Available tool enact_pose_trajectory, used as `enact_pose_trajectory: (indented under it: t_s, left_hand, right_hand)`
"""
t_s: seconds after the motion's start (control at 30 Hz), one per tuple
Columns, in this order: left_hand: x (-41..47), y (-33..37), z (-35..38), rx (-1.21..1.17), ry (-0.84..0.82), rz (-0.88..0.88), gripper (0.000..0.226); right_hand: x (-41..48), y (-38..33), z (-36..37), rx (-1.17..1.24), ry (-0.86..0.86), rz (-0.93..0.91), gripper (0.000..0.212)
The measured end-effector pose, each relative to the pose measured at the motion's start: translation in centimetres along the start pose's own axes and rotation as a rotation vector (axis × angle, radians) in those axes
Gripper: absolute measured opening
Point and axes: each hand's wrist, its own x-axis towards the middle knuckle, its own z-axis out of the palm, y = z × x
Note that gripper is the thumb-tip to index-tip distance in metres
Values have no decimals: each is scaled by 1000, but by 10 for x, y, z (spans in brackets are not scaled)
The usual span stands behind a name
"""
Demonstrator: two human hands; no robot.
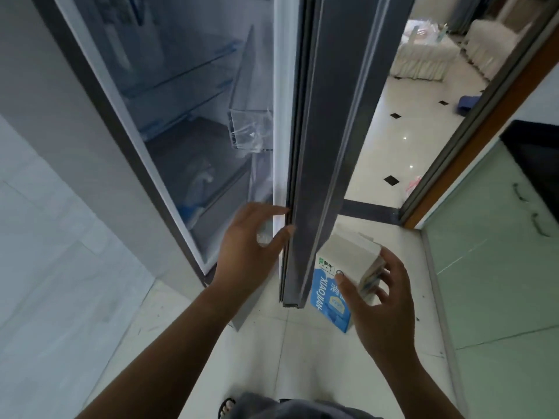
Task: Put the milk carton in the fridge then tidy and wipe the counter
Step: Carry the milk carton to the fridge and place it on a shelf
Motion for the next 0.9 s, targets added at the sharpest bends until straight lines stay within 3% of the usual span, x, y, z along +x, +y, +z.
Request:
enact_pose_trajectory:
  t_s: [0.27, 0.47, 0.67, 0.9]
  left_hand:
    - [69, 55, 13, 22, 240, 359, 31]
    - [133, 83, 75, 117, 20, 591, 48]
    - [184, 126, 130, 233, -136, 684, 47]
    - [220, 162, 195, 296, -102, 695, 44]
  right_hand:
    - [11, 17, -61, 32, 167, 54, 53]
    - [41, 31, -101, 74, 262, 32, 51]
    - [87, 45, -144, 82, 263, 20, 54]
    - [159, 45, -165, 92, 267, 5, 57]
